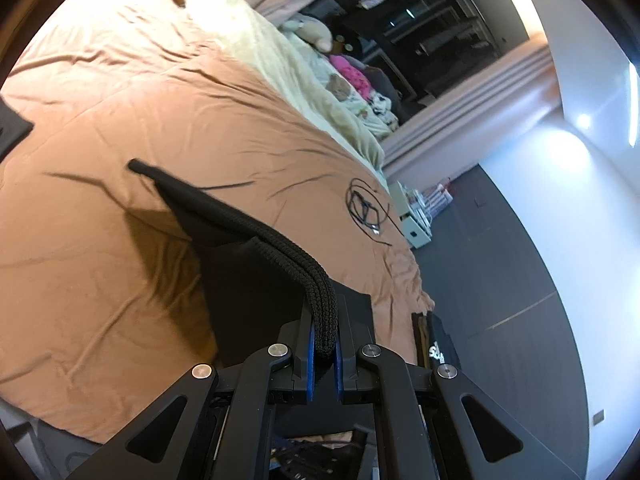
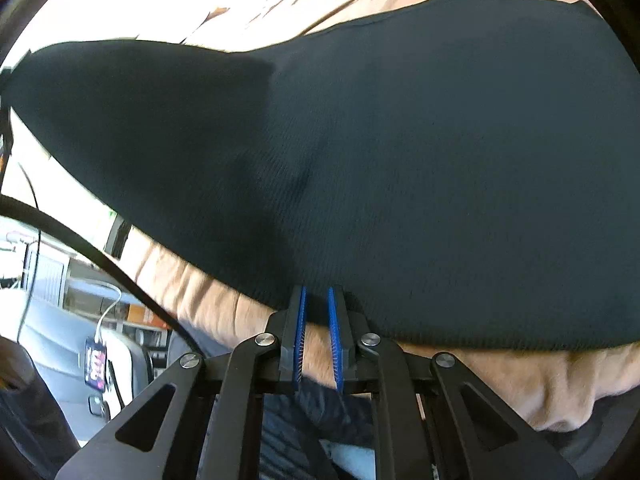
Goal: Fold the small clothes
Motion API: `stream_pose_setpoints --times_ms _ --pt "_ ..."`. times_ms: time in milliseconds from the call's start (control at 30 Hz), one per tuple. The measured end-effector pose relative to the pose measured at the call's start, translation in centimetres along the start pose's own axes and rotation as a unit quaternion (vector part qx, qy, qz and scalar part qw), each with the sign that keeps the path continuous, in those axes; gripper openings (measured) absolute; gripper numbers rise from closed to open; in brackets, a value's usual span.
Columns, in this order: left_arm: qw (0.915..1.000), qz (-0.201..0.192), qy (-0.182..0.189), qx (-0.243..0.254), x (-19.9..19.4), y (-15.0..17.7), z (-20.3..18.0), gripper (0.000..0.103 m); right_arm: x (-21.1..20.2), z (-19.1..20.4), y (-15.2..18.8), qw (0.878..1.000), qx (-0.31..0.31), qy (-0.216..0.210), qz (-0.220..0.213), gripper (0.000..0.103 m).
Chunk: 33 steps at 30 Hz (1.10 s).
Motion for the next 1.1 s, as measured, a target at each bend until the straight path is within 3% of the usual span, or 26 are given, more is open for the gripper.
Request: stream_pose_setpoints --times_ms 133,400,500,567,633,833,1100 --pt "0.9998 0.009 0.006 0.017 1.2 0.0 -2.3 0.007 -2.3 -1.2 -0.6 1.000 -0.001 -0.017 -0.006 0.008" --pt "0.9971 0.045 0.015 0.059 4.6 1.1 -6.7 0.007 -8.9 -5.2 -1.2 0.998 0.009 0.009 -0.068 0.009" --pt "0.9952 0.065 0.021 0.071 6.3 1.9 -8.1 0.007 -10.4 -6.6 -0.7 0.996 0.027 0.023 -0.085 0.026" --pt "0.9937 0.076 0.023 0.079 7.3 2.4 -9.0 0.007 -12.0 -8.3 -0.5 0.994 0.037 0.025 -0.100 0.045" --pt "0.9922 0.087 0.024 0.086 8.4 3.0 -9.8 0.007 -13.1 -9.4 -0.3 0.992 0.044 0.029 -0.112 0.051" --pt "0.9873 0.119 0.028 0.101 12.1 4.9 -12.1 0.007 -16.2 -11.9 1.4 0.989 0.049 0.035 -0.132 0.051" --pt "0.9785 0.169 0.033 0.114 17.1 8.1 -14.1 0.007 -16.1 -12.2 3.7 0.986 0.067 0.039 -0.144 0.051"
Point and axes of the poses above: each gripper's, at about its wrist camera, not at the fingertips, and x roughly the way its jaws point, z to its left, y to its underside, the point moved 1 cm from there along x, roughly the way its jaws point, and after that the axes turned 4 degrees about z, right-handed, at the moved point
